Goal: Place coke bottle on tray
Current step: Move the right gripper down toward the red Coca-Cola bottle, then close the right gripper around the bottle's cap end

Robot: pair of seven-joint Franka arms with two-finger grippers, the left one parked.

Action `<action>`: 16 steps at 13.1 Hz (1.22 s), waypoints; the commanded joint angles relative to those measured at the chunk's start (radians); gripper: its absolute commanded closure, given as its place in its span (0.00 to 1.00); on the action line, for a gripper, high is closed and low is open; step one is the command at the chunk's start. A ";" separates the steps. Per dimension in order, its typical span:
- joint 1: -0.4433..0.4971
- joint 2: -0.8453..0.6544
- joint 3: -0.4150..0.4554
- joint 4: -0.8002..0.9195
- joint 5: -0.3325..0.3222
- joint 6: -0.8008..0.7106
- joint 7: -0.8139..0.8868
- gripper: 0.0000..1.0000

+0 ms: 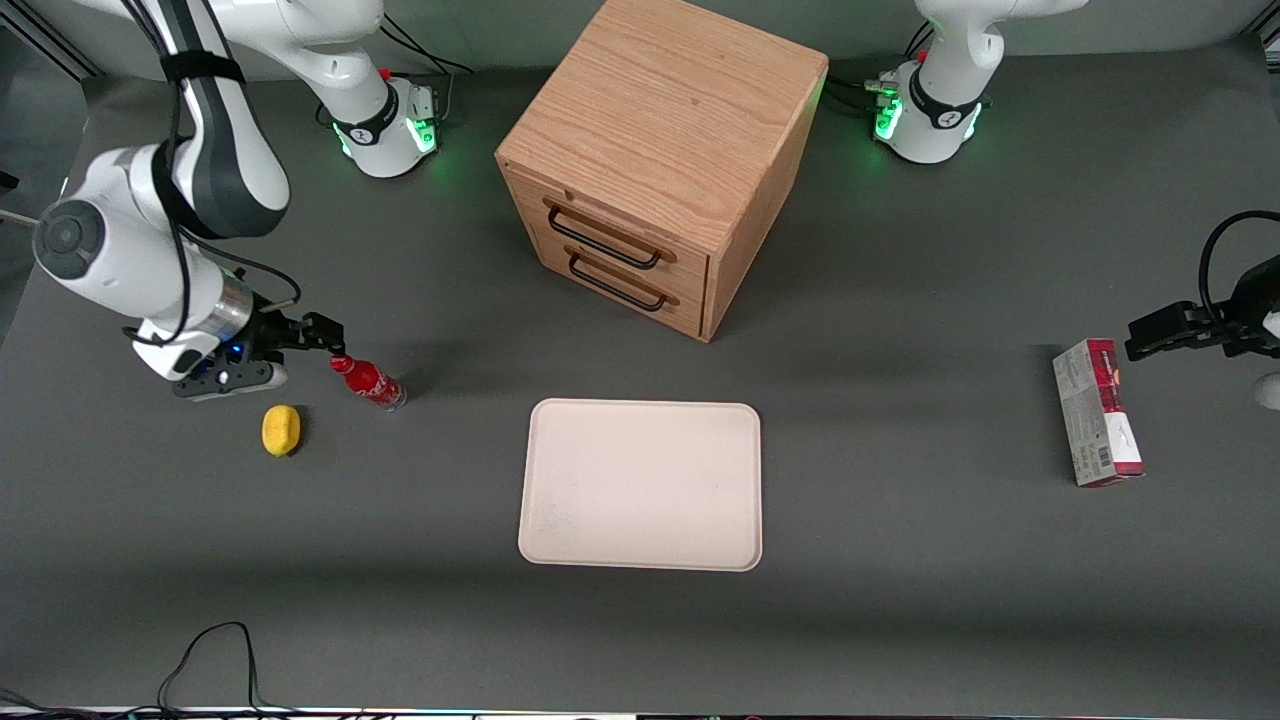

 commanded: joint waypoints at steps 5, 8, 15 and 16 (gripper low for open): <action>0.033 0.030 -0.006 -0.083 0.008 0.134 0.031 0.00; 0.033 0.030 -0.006 -0.094 0.008 0.134 0.031 0.00; 0.032 0.026 -0.008 -0.099 0.008 0.133 0.019 1.00; 0.032 0.026 -0.008 -0.099 0.008 0.131 0.019 1.00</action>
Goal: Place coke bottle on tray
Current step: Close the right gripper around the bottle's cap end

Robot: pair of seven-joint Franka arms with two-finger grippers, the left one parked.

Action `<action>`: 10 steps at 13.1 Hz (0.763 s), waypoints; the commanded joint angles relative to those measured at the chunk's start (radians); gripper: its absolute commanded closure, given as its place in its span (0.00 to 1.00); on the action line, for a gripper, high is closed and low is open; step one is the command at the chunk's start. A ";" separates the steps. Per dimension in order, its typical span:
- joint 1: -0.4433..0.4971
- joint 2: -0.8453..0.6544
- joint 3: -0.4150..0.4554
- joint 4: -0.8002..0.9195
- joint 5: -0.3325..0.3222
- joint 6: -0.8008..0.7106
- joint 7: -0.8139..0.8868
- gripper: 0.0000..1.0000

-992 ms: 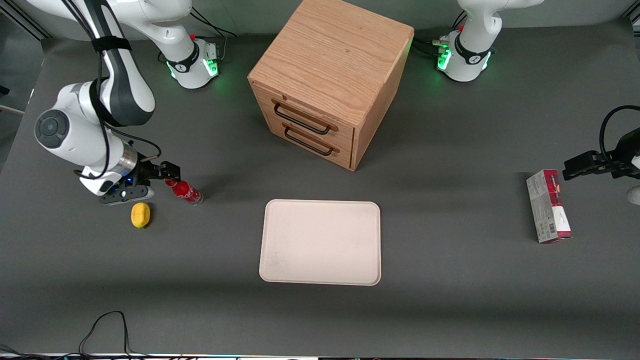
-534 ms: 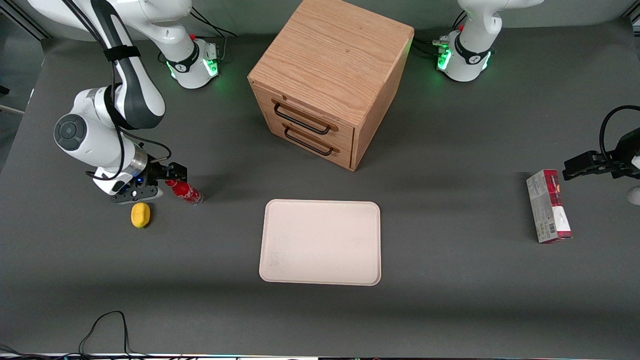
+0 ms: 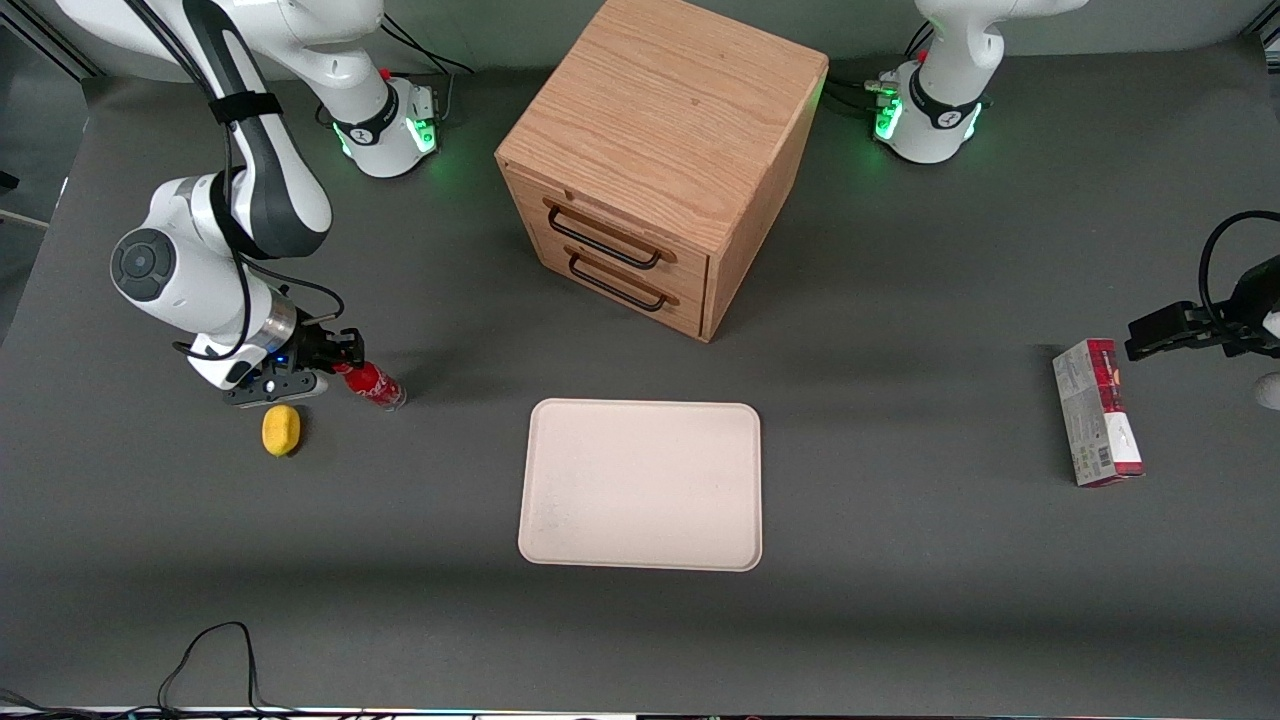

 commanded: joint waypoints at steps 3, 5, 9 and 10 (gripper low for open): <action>0.009 -0.017 -0.008 -0.005 0.008 0.004 0.010 1.00; 0.009 -0.015 -0.008 0.075 0.007 -0.076 0.012 1.00; 0.009 0.006 -0.005 0.481 0.008 -0.502 0.039 1.00; 0.009 0.049 -0.003 0.633 0.011 -0.622 0.070 1.00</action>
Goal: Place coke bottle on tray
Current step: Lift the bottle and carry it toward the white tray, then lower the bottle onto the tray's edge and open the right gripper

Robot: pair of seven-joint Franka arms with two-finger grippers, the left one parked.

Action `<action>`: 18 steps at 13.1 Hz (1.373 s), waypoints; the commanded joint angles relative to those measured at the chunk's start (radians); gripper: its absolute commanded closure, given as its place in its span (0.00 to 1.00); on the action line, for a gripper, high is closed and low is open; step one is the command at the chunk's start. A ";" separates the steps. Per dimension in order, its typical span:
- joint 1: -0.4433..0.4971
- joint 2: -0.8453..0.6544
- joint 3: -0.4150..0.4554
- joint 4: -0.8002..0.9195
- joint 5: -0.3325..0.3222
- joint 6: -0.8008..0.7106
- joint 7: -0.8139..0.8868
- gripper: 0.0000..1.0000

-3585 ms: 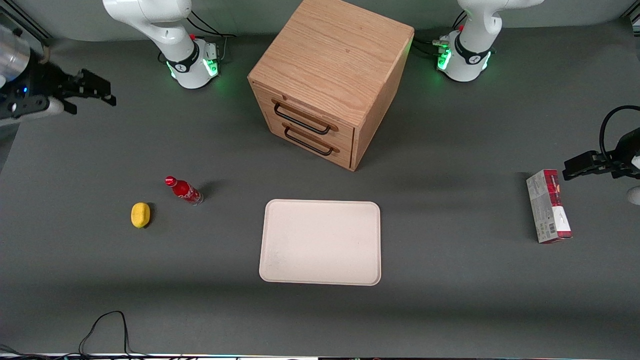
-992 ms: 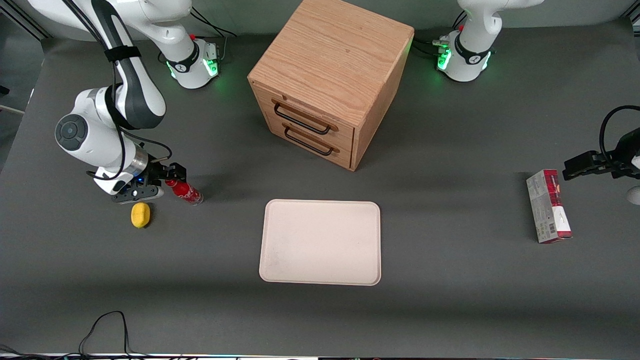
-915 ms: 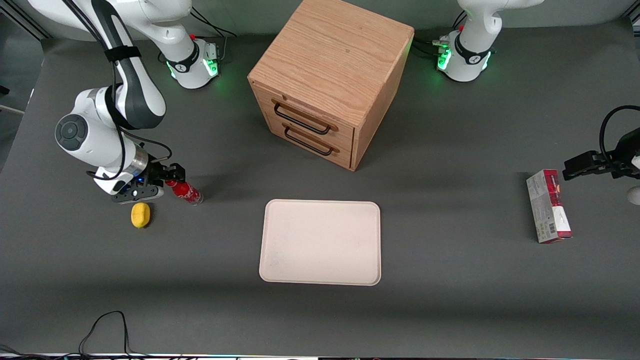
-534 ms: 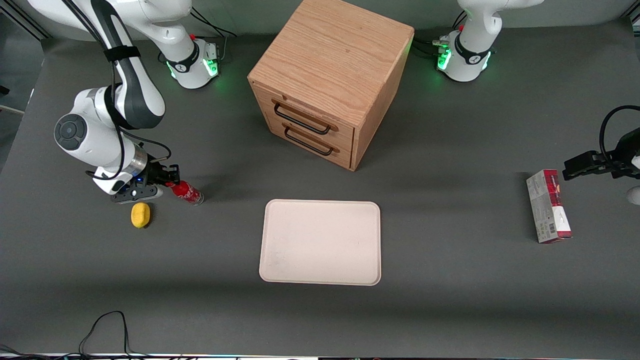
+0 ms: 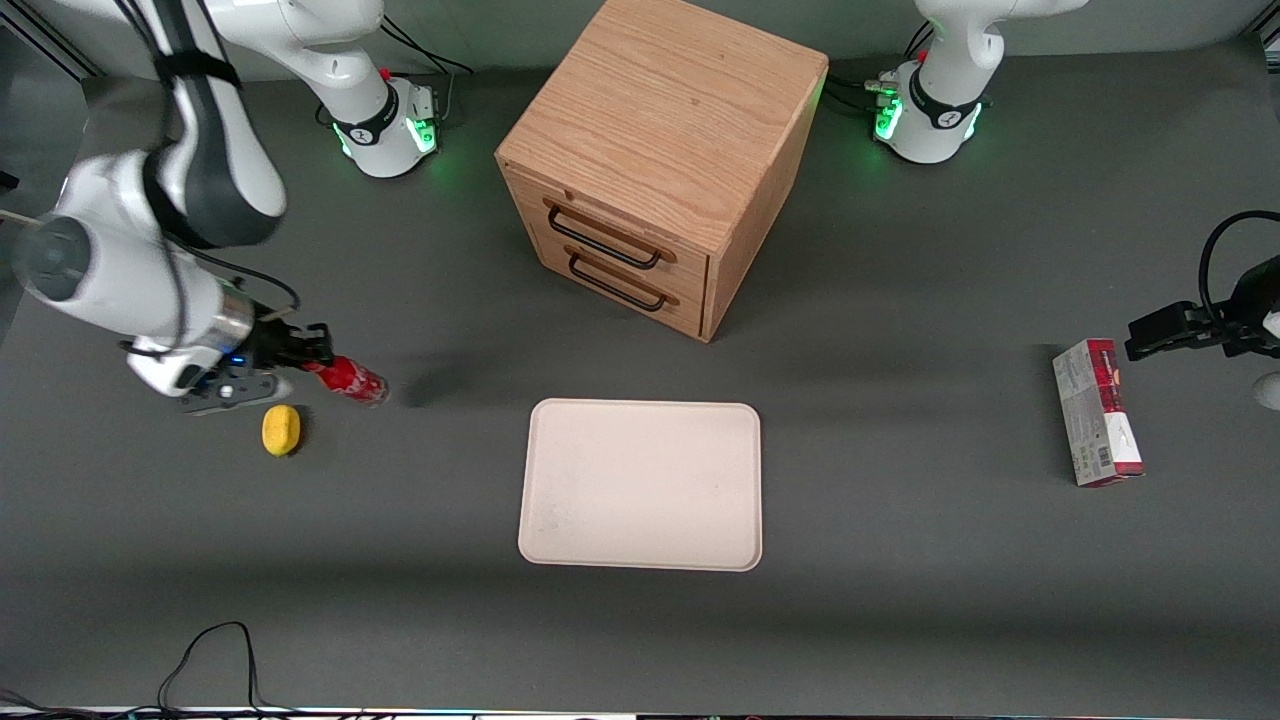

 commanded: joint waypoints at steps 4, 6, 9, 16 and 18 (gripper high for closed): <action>0.015 0.294 0.004 0.769 0.013 -0.546 0.091 1.00; 0.030 0.336 0.013 0.803 0.013 -0.546 0.156 1.00; 0.111 0.509 0.021 0.959 0.011 -0.525 0.290 1.00; 0.317 0.815 0.021 1.015 0.007 0.006 0.728 1.00; 0.328 0.847 0.021 1.015 0.001 0.046 0.728 1.00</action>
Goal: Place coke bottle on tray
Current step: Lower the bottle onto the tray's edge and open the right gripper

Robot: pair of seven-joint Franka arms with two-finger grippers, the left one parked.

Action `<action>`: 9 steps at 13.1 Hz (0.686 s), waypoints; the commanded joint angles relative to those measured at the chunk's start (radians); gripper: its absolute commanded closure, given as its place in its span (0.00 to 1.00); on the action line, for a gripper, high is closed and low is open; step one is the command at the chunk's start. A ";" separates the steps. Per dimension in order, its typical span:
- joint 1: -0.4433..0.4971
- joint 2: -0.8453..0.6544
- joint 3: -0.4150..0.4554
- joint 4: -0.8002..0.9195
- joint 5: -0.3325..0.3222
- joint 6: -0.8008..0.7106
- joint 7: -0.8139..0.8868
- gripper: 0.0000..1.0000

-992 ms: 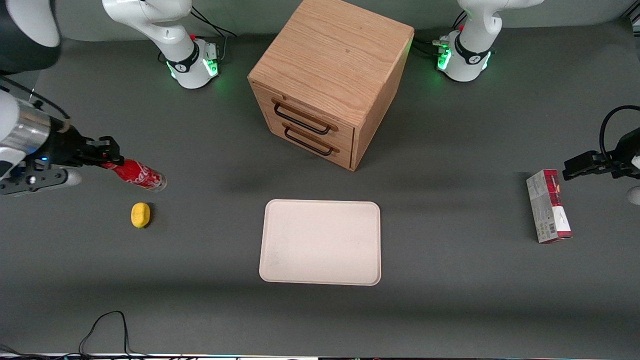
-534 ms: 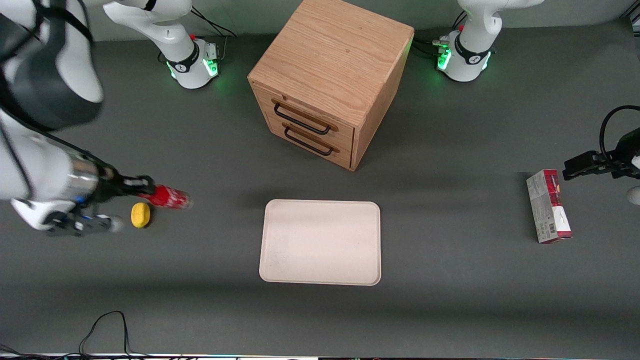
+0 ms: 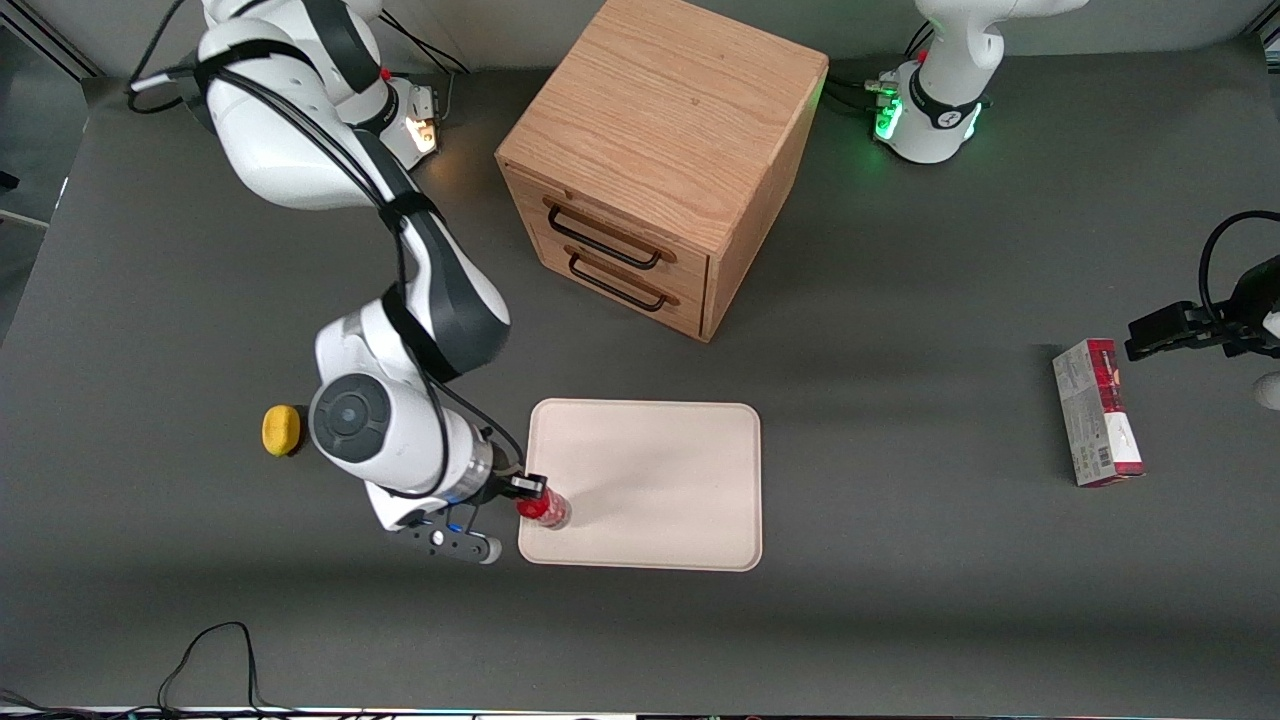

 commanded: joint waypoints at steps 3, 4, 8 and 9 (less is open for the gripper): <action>0.018 0.049 -0.008 0.062 -0.053 0.014 0.025 1.00; 0.018 0.051 -0.005 0.060 -0.076 0.013 0.025 1.00; 0.024 0.063 -0.005 0.060 -0.105 0.003 0.023 1.00; 0.024 0.068 -0.005 0.060 -0.107 0.003 0.023 1.00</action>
